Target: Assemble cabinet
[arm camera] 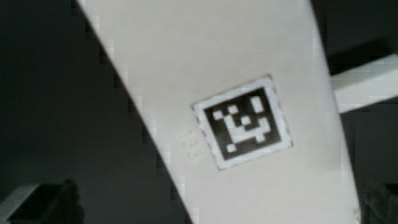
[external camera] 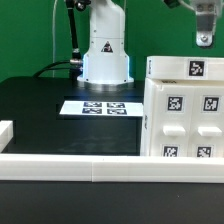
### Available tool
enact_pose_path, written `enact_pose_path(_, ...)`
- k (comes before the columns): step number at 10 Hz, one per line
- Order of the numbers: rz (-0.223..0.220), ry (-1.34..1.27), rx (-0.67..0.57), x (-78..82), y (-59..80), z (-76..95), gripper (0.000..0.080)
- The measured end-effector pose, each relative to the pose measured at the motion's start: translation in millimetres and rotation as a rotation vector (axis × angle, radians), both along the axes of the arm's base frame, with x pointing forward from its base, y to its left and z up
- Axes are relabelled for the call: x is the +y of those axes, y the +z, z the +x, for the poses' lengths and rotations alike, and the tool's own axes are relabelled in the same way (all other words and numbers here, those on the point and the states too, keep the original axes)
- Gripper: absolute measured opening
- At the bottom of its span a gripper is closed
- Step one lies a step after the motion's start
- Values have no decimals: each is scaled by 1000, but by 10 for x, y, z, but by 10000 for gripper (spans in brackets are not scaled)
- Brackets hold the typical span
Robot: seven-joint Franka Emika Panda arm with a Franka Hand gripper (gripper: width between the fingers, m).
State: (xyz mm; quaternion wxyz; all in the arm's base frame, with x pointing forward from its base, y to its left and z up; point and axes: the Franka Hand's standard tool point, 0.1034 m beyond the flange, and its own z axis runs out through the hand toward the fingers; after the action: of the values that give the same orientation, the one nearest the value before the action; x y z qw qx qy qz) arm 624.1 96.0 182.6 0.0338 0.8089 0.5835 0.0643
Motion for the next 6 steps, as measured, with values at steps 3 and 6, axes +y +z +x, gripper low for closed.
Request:
enact_pose_path(3, -66, 290, 5, -85, -66, -28, 797)
enact_pose_path(6, -100, 439, 20, -173, -188, -58, 797)
